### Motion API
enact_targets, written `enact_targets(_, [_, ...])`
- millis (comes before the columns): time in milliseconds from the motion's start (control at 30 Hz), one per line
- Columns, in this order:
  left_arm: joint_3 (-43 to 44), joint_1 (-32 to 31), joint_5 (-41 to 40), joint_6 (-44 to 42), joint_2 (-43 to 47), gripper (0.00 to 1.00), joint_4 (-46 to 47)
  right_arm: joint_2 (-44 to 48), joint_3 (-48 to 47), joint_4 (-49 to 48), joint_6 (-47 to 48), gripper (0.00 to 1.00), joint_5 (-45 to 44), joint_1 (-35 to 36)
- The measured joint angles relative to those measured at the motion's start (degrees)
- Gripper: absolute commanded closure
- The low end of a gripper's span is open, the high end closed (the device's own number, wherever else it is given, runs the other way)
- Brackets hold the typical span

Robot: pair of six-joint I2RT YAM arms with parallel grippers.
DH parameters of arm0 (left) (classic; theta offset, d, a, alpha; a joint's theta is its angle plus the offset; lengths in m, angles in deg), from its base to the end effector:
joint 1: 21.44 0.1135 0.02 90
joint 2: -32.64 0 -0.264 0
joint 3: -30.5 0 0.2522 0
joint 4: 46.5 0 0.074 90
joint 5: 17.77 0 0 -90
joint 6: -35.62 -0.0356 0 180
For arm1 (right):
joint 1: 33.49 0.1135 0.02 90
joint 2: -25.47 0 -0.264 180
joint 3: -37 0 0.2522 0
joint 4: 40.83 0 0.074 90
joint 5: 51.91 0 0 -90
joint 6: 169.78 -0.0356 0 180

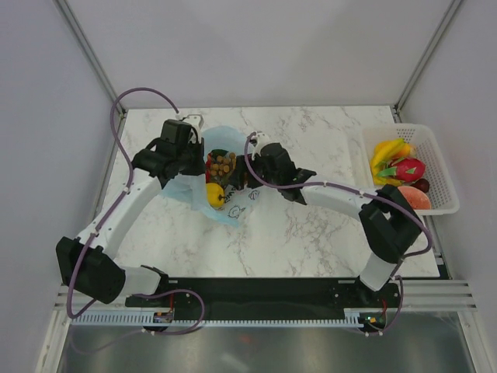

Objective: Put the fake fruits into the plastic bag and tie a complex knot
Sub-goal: Place the fake fruit in the plastic bag.

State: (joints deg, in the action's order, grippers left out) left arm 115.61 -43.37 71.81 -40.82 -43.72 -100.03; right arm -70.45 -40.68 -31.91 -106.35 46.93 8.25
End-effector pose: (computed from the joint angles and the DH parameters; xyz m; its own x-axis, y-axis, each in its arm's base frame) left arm 0.2643 -0.1061 0.3312 -0.7216 0.0378 -0.6912 0.2052 0.9653 -0.1614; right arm 0.2828 0.2597 0.2473 -0.6445 0.0173 -0.7644 -0.5273 0.7140 0.4607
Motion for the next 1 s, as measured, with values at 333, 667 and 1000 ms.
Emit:
enact_targets(333, [4.1, 2.2, 1.6, 0.1, -0.3, 0.96, -0.7, -20.3, -17.1, -11.5, -3.5, 0.31, -7.8, 4.3])
enact_targets(667, [4.1, 6.3, 4.2, 0.5, -1.9, 0.97, -0.9, -25.2, -22.4, -11.6, -3.6, 0.06, -13.9, 7.2])
enact_targets(1000, [4.1, 6.2, 5.6, 0.5, -1.9, 0.97, -0.9, -4.8, -10.1, -6.7, 2.4, 0.32, -19.4, 7.0])
